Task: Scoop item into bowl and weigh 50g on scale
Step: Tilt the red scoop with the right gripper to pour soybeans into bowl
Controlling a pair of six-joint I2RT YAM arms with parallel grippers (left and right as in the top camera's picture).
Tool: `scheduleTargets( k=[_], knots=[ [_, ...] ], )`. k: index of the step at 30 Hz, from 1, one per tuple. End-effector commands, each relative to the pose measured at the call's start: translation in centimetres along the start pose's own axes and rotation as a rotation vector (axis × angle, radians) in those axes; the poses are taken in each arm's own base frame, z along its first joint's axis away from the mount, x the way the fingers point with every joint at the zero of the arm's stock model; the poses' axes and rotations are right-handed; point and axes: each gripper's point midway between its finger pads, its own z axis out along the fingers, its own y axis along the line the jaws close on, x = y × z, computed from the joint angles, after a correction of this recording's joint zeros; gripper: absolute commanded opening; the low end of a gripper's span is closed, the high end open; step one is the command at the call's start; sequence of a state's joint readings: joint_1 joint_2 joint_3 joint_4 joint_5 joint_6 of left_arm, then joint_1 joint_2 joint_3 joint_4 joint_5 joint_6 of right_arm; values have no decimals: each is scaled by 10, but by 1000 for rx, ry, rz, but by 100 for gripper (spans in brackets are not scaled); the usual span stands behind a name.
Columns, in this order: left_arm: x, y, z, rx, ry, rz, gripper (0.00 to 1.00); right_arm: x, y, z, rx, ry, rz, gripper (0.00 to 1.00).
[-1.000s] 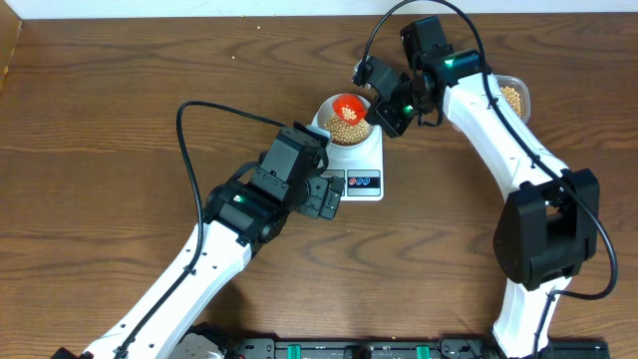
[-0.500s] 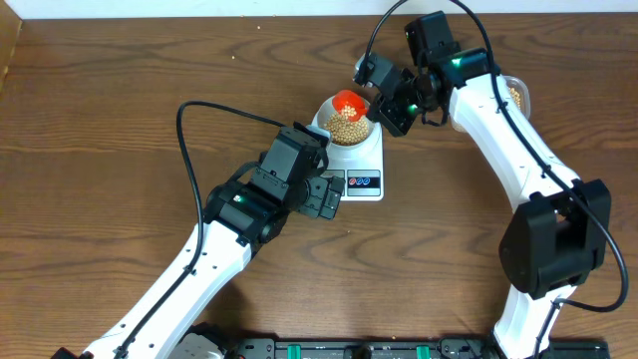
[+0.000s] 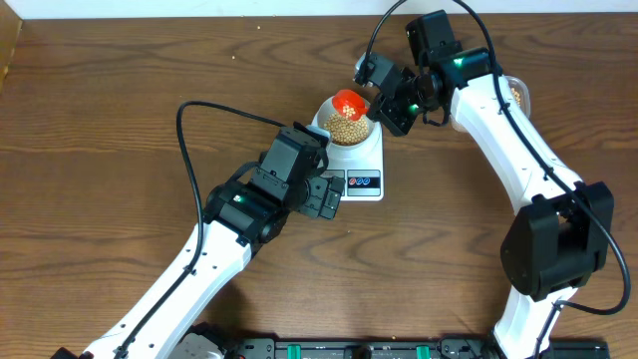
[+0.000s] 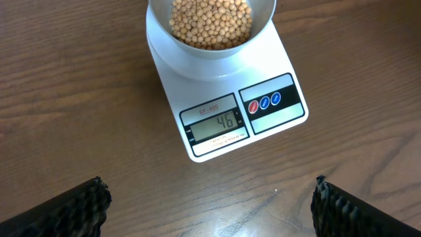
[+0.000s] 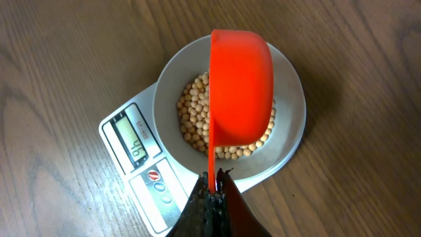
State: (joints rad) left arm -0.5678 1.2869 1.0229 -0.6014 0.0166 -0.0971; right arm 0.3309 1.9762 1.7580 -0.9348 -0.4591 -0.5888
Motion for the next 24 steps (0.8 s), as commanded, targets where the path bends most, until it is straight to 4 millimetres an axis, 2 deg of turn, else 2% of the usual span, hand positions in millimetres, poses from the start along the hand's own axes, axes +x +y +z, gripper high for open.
scheduleTargets(
  k=[1, 13, 24],
  knots=[
    [-2, 0, -1, -1, -5, 10, 100, -17, 6, -17, 7, -51, -37, 1],
    [-2, 0, -1, -1, -5, 10, 100, -18, 4, -17, 18, -52, -69, 1],
    [-2, 0, -1, -1, -5, 10, 100, -18, 9, -15, 11, -45, -230, 1]
  ],
)
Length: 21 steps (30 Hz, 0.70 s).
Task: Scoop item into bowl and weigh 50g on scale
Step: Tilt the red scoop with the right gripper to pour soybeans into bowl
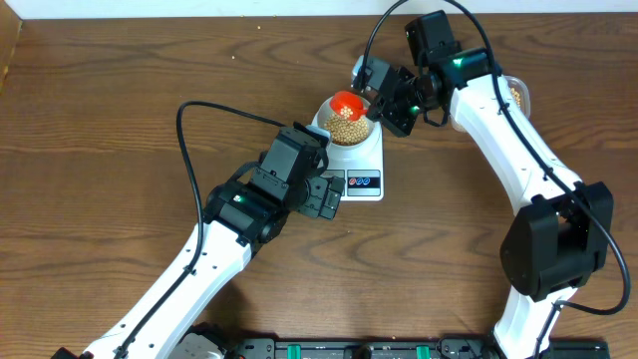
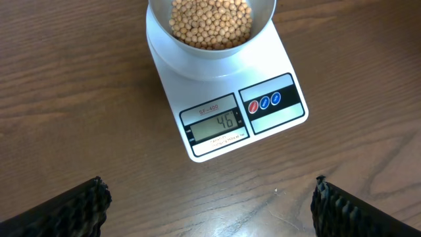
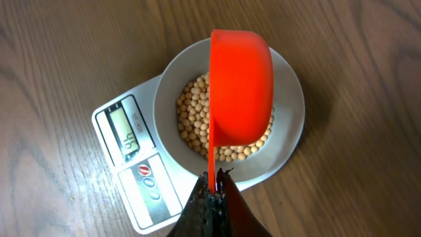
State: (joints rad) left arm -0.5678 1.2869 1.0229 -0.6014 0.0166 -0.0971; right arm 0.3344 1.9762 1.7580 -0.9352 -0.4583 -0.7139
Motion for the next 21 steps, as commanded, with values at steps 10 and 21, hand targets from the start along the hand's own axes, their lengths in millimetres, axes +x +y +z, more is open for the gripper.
scheduleTargets(
  k=[10, 21],
  knots=[
    [-2, 0, -1, -1, -5, 10, 100, -18, 5, -16, 16, -45, -106, 1],
    [-2, 0, -1, -1, -6, 10, 100, -18, 5, -16, 17, -44, -114, 1]
  ],
)
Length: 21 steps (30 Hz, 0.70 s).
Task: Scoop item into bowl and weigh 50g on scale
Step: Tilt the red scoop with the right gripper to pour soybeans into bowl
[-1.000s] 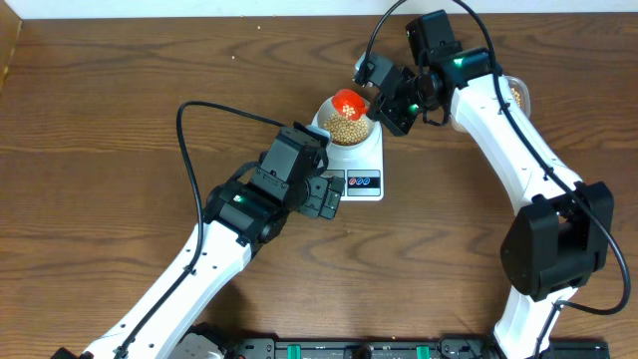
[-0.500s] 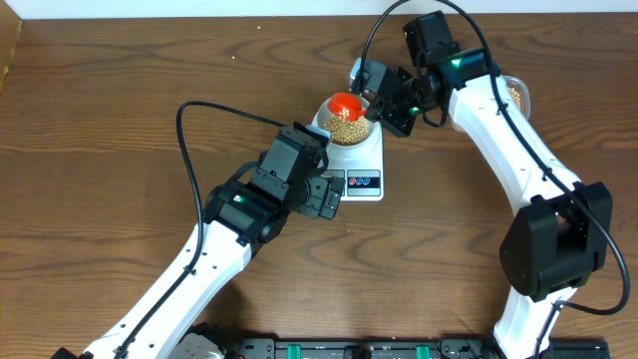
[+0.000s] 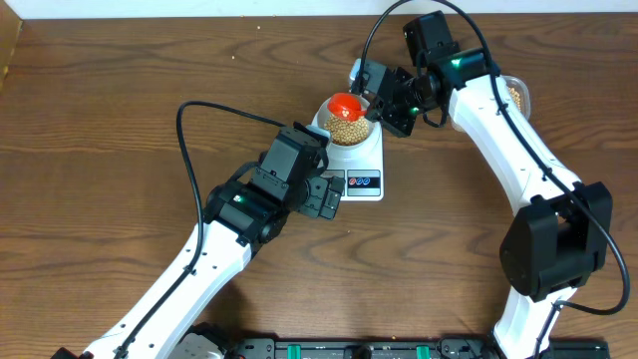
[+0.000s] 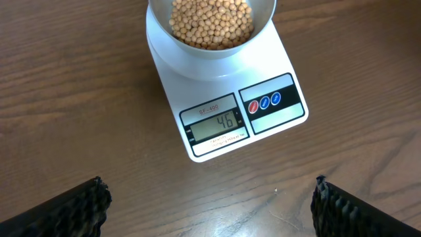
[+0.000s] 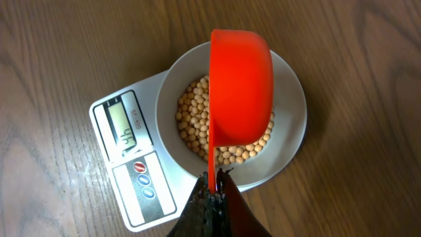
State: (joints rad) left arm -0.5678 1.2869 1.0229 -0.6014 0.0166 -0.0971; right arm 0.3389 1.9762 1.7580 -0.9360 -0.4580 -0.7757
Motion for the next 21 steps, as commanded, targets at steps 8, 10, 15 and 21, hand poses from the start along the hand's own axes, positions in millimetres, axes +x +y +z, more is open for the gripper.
scheduleTargets(
  k=[8, 10, 15, 21],
  knots=[
    [-2, 0, -1, -1, -5, 10, 100, -18, 2, -17, 25, -42, -121, 1],
    [-2, 0, -1, -1, -5, 10, 100, -18, 1, -16, 34, -39, -174, 1],
    [-2, 0, -1, -1, -5, 10, 100, -13, -5, -16, 68, -3, -226, 1],
    [-2, 0, -1, -1, -6, 10, 100, -11, -8, -17, 82, 13, -225, 1]
  ],
)
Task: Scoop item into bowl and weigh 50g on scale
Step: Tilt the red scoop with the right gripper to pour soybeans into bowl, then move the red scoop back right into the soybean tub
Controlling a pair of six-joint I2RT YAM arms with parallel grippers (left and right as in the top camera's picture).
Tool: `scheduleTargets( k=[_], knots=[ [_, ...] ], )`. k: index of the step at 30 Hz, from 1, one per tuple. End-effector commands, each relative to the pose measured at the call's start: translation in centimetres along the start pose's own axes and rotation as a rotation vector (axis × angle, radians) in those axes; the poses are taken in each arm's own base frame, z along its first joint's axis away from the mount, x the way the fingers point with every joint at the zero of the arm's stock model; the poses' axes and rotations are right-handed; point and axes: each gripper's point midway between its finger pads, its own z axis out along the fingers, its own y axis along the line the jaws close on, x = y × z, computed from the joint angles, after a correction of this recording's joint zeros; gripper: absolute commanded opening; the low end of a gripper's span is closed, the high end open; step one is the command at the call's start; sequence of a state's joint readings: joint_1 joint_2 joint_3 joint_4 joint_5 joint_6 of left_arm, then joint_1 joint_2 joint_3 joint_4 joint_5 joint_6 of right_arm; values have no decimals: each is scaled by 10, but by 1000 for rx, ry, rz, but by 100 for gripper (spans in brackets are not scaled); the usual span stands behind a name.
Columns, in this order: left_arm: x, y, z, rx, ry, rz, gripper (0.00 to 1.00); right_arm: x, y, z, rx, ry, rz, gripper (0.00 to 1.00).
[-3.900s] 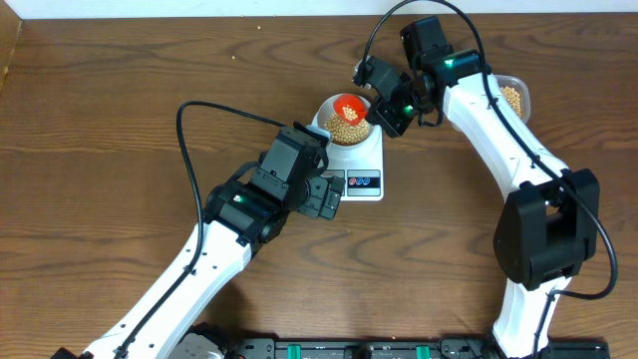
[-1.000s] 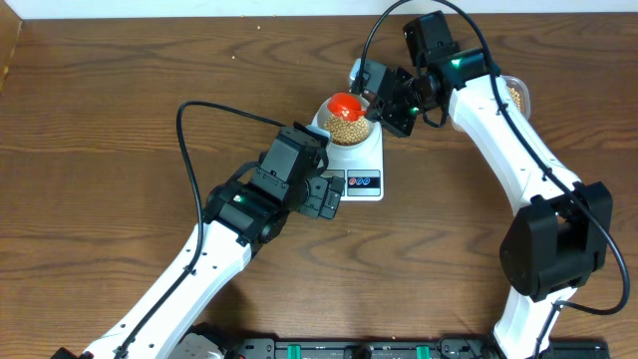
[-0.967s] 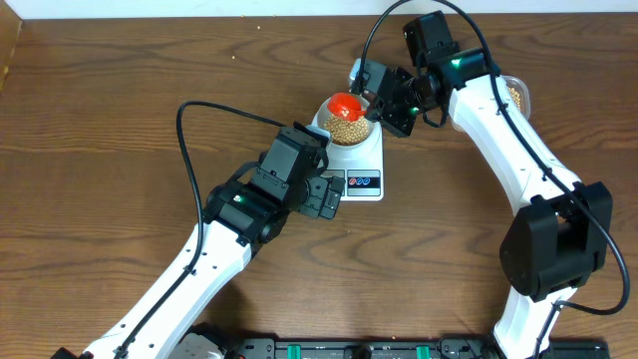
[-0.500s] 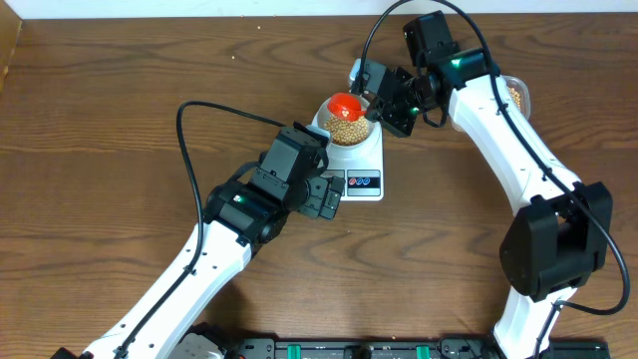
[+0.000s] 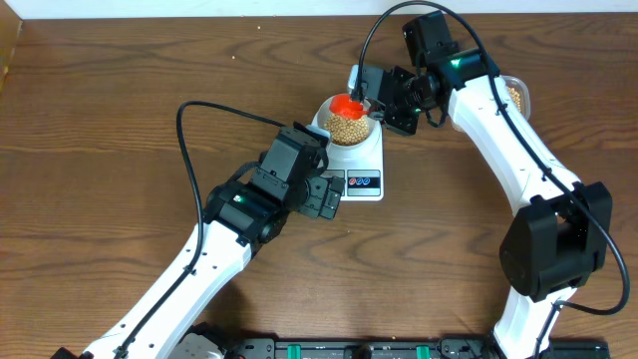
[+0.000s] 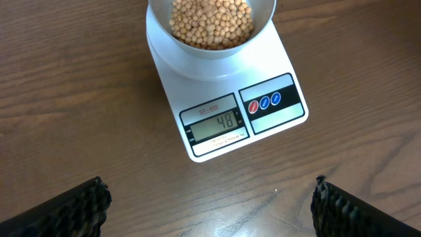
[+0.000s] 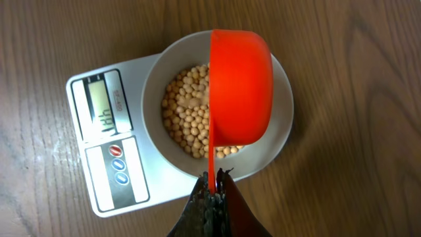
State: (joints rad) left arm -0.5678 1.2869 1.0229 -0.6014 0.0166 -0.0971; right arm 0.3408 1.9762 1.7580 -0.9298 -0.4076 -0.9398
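Note:
A white bowl (image 7: 276,125) of soybeans (image 7: 187,122) stands on the white scale (image 6: 227,105), whose display (image 6: 217,125) reads 48. My right gripper (image 7: 212,181) is shut on the thin handle of an orange scoop (image 7: 240,85), which is tipped on its side over the bowl. In the overhead view the scoop (image 5: 348,103) hangs over the bowl's far side. My left gripper (image 6: 210,204) is open just in front of the scale, with nothing between its fingertips (image 6: 79,201).
A second container of soybeans (image 5: 518,95) sits at the back right, partly hidden behind my right arm. The scale's three round buttons (image 6: 264,102) face my left gripper. Bare wooden table lies to the left and front.
The scale reading has gone from 46 to 48. My right gripper has turned the scoop further over the bowl, and the scale looks more rotated in its view. The left gripper is unchanged.
At each earlier moment my right gripper held the orange scoop tipped over the bowl, shifting slightly, and the display stayed at 46. My left gripper stayed open in front of the scale throughout. Now the display reads 48.

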Motion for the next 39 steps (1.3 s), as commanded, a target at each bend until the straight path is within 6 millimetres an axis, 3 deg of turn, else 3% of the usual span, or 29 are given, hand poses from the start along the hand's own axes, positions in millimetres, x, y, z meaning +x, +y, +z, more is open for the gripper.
scheduleTargets(
  k=[1, 11, 17, 26, 33, 39],
  knots=[
    [-2, 0, -1, -1, -6, 10, 100, -14, -5, -17, 52, -17, -57, 1],
    [-2, 0, -1, -1, -5, 10, 100, -13, -8, -17, 64, -12, -53, 1],
    [-2, 0, -1, -1, -6, 10, 100, -19, -9, -21, 63, -46, 43, 1],
    [-2, 0, -1, -1, -5, 10, 100, -23, -24, -59, 118, -136, 250, 1],
    [-2, 0, -1, -1, -6, 10, 100, 0, -50, -109, 217, -182, 469, 1],
    [-2, 0, -1, -1, -5, 10, 100, 53, -64, -138, 262, -147, 664, 1]
  ],
)
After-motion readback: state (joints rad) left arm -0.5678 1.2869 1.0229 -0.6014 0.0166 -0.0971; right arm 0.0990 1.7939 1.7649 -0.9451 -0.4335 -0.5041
